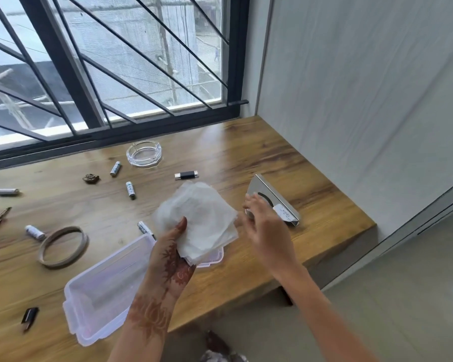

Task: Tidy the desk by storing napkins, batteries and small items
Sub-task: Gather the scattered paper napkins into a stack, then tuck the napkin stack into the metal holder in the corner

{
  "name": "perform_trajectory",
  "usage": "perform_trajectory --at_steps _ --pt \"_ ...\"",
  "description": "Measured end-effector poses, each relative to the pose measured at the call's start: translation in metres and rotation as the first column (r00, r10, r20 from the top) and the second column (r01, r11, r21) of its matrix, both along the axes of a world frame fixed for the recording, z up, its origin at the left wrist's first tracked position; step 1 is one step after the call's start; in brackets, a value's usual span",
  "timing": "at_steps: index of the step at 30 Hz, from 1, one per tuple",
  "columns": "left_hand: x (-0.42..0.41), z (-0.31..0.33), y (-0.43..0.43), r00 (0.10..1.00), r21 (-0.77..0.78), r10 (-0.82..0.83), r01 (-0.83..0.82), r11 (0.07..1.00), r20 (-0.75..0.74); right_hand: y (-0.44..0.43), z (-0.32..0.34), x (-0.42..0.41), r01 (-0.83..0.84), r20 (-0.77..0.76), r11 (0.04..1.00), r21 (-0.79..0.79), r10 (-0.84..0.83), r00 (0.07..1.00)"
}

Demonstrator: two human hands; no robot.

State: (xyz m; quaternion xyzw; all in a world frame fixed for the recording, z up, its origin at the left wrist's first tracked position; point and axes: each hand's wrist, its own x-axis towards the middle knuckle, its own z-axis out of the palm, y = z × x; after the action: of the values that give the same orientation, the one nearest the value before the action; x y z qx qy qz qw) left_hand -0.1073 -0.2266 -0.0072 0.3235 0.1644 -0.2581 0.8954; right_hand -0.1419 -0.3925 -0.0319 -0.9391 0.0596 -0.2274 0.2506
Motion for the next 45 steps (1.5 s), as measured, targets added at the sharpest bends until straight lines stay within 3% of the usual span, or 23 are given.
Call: perform_trajectory --at_steps 3,5,16,19,22,24,27,31,42,45 --pt "0.012 -0.002 -0.001 1.0 0.021 0.009 -0.009 1.0 0.028 -0.039 -0.024 0.009 0.032 -0.073 0.949 -0.312 -0.058 0.996" --pt "0.02 -0.003 -0.004 0.999 0.022 0.021 -0.022 1.0 0.039 -0.056 -0.036 0.01 0.018 -0.135 0.913 -0.408 -0.079 0.988" --pt "0.051 -0.002 -0.018 0.996 0.016 0.057 -0.058 0.998 0.061 -0.085 -0.065 0.014 -0.026 -0.037 0.841 -0.541 0.007 0.999" --pt "0.058 -0.006 -0.016 0.997 0.017 0.068 -0.069 0.997 0.047 -0.089 -0.059 0.024 0.098 0.08 0.892 -0.441 -0.069 0.994" --pt "0.064 -0.006 -0.013 0.996 0.004 0.087 -0.087 0.996 0.034 -0.081 -0.046 0.044 0.205 0.136 0.972 -0.116 -0.189 0.973" --pt "0.068 -0.006 -0.009 0.997 -0.007 0.08 -0.079 0.997 0.025 -0.068 -0.038 0.06 0.232 0.134 0.962 0.142 -0.251 0.959" --pt "0.075 -0.003 -0.005 0.995 -0.039 0.104 -0.104 0.994 -0.004 -0.045 -0.034 0.083 0.253 0.11 0.913 0.319 -0.301 0.947" --pt "0.078 0.004 -0.002 0.991 -0.007 0.128 -0.128 0.992 0.031 -0.02 -0.043 0.106 0.244 0.092 0.882 0.403 -0.304 0.948" --pt "0.087 0.004 0.006 0.985 0.017 0.16 -0.161 0.987 0.063 -0.009 -0.047 0.116 0.205 0.094 0.891 0.405 -0.263 0.96" --pt "0.089 0.005 0.004 0.987 0.023 0.142 -0.144 0.989 0.077 -0.009 -0.042 0.111 0.179 0.072 0.829 0.529 -0.255 0.964"
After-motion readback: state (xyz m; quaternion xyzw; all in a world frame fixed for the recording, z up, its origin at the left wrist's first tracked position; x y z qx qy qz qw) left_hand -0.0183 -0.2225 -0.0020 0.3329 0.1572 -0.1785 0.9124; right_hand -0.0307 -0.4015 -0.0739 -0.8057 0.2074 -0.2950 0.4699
